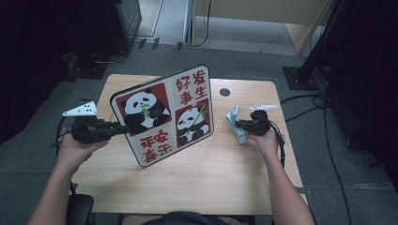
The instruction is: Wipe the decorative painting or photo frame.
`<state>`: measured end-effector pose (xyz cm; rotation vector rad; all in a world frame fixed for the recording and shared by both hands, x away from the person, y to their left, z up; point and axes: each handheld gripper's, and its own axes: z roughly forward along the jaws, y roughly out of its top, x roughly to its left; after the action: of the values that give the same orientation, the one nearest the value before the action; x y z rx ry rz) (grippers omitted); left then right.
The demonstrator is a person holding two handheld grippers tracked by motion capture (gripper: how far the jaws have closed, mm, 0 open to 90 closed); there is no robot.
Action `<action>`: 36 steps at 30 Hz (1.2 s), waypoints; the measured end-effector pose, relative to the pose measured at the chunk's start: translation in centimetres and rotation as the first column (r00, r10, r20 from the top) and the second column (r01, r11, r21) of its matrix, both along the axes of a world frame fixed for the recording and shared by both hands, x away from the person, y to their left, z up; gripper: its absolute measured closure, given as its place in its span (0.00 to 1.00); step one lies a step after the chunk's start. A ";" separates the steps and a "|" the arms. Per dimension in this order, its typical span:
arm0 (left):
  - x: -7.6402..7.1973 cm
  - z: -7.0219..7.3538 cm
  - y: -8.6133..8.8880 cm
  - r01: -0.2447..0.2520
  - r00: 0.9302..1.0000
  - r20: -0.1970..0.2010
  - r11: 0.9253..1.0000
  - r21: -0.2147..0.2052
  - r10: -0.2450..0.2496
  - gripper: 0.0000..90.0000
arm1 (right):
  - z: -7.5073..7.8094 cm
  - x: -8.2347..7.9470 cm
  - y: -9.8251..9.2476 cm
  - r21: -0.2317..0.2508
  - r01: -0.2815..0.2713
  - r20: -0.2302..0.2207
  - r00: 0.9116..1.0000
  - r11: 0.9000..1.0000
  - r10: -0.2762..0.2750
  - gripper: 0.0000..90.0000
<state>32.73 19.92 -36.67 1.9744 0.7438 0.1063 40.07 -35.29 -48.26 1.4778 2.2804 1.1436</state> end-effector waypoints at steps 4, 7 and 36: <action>0.0 0.0 0.2 0.000 1.000 -0.002 1.000 -0.014 0.000 0.76 | -0.6 0.0 -0.6 -0.015 0.024 -0.013 1.000 1.000 -0.024 0.89; 0.0 0.0 0.3 -0.001 1.000 -0.001 1.000 -0.012 0.001 0.70 | -1.0 0.1 -0.9 -0.014 0.035 -0.004 0.999 0.999 -0.036 0.89; -0.6 -2.7 3.0 -0.027 1.000 0.011 0.999 0.028 0.027 0.48 | -2.1 1.5 -2.0 -0.035 0.151 0.045 0.988 0.988 -0.149 0.61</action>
<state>32.12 22.96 -39.33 1.9897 0.7658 0.1443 41.61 -37.32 -50.36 1.5658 2.1110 1.0719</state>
